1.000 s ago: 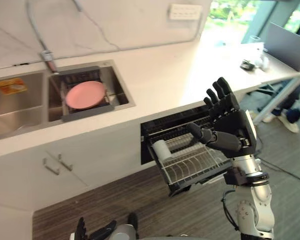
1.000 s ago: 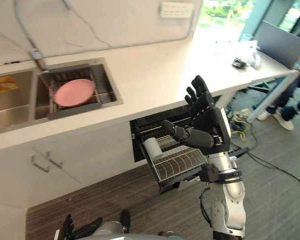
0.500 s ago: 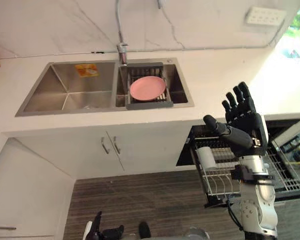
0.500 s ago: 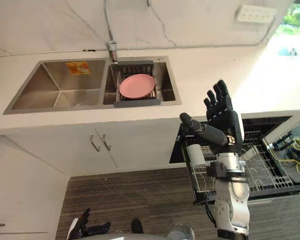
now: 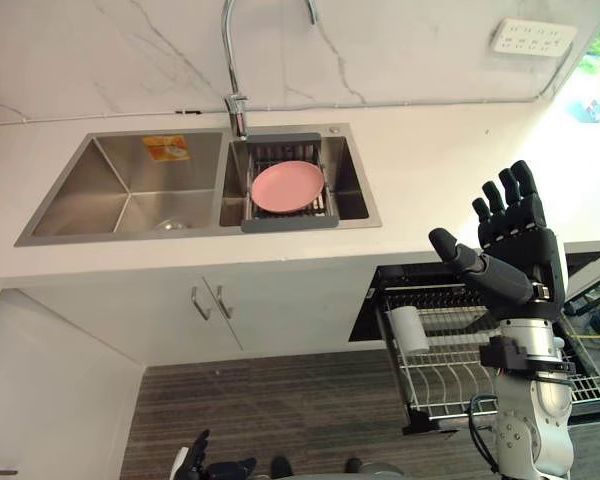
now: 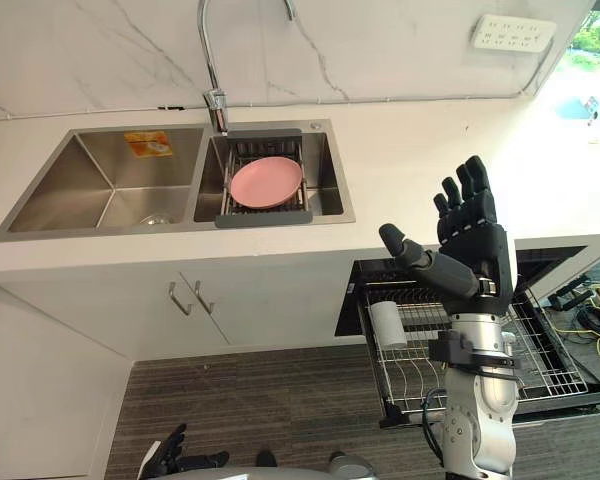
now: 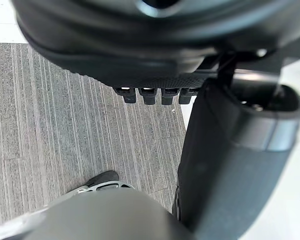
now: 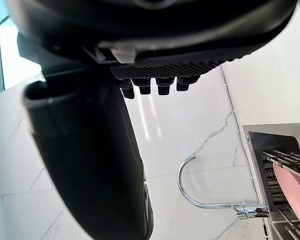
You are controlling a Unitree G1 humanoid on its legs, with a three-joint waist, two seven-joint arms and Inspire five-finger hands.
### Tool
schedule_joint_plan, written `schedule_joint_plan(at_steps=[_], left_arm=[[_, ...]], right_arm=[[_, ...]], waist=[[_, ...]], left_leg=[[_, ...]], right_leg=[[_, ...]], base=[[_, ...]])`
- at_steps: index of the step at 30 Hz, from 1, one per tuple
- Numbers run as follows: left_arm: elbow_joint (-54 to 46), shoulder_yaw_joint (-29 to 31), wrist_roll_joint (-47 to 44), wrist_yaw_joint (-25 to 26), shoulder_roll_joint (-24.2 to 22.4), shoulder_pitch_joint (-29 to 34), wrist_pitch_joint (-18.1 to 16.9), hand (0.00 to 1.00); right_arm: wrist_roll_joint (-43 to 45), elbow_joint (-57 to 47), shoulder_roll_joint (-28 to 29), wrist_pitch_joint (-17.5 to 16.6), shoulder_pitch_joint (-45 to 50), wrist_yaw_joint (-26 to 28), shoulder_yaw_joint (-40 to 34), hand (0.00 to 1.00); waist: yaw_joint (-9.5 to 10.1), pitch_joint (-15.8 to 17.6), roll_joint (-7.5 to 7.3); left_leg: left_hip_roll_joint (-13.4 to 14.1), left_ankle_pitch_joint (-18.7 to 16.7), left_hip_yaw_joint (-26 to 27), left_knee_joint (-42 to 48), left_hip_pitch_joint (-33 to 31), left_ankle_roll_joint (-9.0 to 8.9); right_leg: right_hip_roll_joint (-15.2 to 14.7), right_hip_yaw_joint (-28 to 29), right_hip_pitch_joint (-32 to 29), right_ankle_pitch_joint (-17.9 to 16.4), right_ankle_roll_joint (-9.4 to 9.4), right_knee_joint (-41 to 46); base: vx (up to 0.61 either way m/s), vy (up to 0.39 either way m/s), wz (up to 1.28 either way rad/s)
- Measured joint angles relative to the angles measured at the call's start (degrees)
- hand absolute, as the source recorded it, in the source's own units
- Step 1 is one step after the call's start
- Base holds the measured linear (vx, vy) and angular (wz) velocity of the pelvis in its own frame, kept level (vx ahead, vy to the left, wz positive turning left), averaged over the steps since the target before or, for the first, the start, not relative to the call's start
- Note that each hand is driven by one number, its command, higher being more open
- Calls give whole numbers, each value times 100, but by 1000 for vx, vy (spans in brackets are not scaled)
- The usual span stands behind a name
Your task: Walk over to the sink, pick up the cup, carry it to the dishwasher, place the cup inside the dishwasher, then close the dishwasher door
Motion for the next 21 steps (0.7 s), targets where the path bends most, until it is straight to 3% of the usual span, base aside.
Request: schedule_joint_plan(at_steps=[5,7,9,10,11,12,14,17,19,20,21], left_arm=[[333,405,-906,-714,-53,-80,431,100],[476,658,-1302,-951,-81,-83,570,100],[592,978,-1789,-1150,-183,-82,688,100],[653,1169,-2146,-1206,-290,-60,754,100],[715,1420,-2387,-1231,-372,-56,798,100],[675,1631,-2511,-1272,-455,-43,781,100],[571,1998,-2579,-1382,-660,-17,721,100],[566,2179,-2568,-1450,-731,4,724,100],[571,2250,-2476,-1482,-774,36,716,100],[572,2256,-2448,-1486,-774,48,710,100],[591,2323,-2434,-1492,-795,62,708,100]], right_arm=[[143,32,0,2,0,23,-1,100],[171,40,20,5,2,48,1,100],[238,49,37,9,21,64,2,100],[303,53,40,10,49,66,18,100],[358,54,86,12,70,70,37,100],[378,52,106,20,79,60,32,100],[375,45,117,27,77,56,27,100],[375,50,288,23,72,24,15,100],[371,77,293,21,62,-14,16,100],[370,107,289,21,47,-16,17,100],[367,191,284,28,28,-18,30,100]], waist=[[-7,-9,13],[12,-18,18],[48,-4,84],[80,10,199],[87,17,203],[93,45,234],[165,136,238],[201,160,261],[210,173,281],[227,188,304],[286,185,292]], left_leg=[[49,-31,22,28,186,-49],[100,-245,40,318,92,-133],[266,-761,48,1256,-283,-208],[419,-1055,46,1841,-433,-324],[555,-1182,27,2680,-730,-453],[711,-1148,-2,3524,-1139,-501],[848,-1080,-122,4336,-1526,-771],[786,-1174,-326,3549,-1570,-761],[668,-812,-705,2150,-1547,-915],[695,-675,-778,1932,-1524,-986],[655,-305,-803,1937,-1391,-927]], right_leg=[[42,21,193,4,-14,-11],[53,45,185,-71,-68,102],[90,58,149,-299,-130,396],[168,60,160,-448,-167,603],[173,55,199,-541,-245,692],[186,10,195,-590,-298,772],[163,-5,288,-638,-355,818],[19,19,429,-751,-339,826],[-117,83,517,-871,-211,811],[-117,121,565,-919,-170,813],[-174,259,675,-1022,-99,817]], base=[[-40,-29,-4],[-52,-45,-4],[-27,-83,-5],[17,-65,4],[8,-87,14],[-8,-72,19],[-5,-33,5],[65,31,-3],[161,157,-13],[162,203,-32],[251,309,-58]])
